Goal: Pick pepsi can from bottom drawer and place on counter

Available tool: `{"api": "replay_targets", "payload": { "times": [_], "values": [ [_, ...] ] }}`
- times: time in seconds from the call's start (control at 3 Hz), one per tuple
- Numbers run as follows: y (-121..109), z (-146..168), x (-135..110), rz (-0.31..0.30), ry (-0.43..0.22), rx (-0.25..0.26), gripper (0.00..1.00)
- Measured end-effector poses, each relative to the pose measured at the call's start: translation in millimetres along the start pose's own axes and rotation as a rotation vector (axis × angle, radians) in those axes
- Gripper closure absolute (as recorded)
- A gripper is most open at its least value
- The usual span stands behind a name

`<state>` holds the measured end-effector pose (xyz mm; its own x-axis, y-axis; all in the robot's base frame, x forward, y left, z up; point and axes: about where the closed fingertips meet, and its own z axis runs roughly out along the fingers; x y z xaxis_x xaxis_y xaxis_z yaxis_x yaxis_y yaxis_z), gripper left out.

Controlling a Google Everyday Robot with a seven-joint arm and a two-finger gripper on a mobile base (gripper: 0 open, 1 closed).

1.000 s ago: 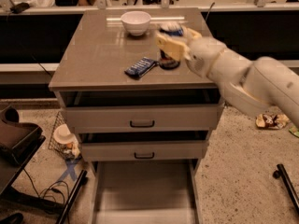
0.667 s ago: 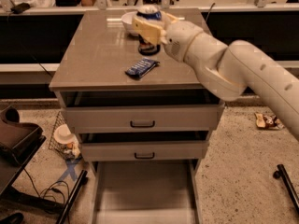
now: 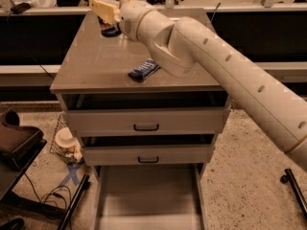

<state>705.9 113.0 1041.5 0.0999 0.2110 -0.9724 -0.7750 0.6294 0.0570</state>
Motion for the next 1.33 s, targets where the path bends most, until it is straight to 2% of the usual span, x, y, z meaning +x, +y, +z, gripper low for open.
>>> {"api": "replay_targets", "payload": {
  "times": [0.33,0.67,1.0,1.33],
  "values": [
    [23,65,20,0.04,-0.027,-0.048,1.0],
    [22,64,20,0.039,-0.026,-0.047,1.0],
    [15,88,31,0.037,-0.022,-0.037,1.0],
    [-2,124,47,0.018,-0.006,-0.016,1.0]
  ]
}}
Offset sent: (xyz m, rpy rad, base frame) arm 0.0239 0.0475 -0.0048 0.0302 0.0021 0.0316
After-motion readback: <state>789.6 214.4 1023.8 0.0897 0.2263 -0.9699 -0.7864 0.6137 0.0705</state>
